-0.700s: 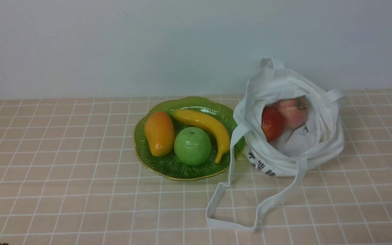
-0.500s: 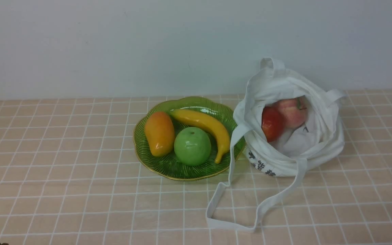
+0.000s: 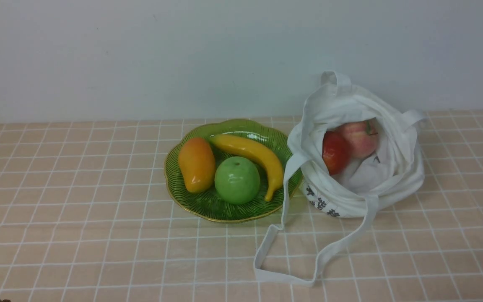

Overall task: Take the fruit out of the bag on the brown coffee tablecloth and place them on the plate.
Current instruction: 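Reach into the cloth bag and grasp a fruit inside it with the right gripper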

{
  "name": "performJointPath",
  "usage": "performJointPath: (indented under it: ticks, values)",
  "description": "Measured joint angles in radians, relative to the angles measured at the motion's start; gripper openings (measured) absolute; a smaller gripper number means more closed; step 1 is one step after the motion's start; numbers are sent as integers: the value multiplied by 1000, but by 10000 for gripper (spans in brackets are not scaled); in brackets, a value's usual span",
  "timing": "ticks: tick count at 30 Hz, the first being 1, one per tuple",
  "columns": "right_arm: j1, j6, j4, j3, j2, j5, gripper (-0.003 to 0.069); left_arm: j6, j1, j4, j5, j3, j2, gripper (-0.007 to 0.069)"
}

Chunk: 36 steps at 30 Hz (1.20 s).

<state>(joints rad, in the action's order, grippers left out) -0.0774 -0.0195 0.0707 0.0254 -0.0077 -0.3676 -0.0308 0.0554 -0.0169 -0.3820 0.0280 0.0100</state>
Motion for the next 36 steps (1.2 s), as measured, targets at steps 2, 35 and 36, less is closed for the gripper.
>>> performJointPath:
  ticks: [2,35,36]
  values:
    - [0,0,0,0,0,0,-14,0,0,0,0,0,0,-8]
    - [0,-284,690,4,0,107,-14,0,0,0,0,0,0,-8]
    - [0,-284,695,4,0,104,-14,0,0,0,0,0,0,-8]
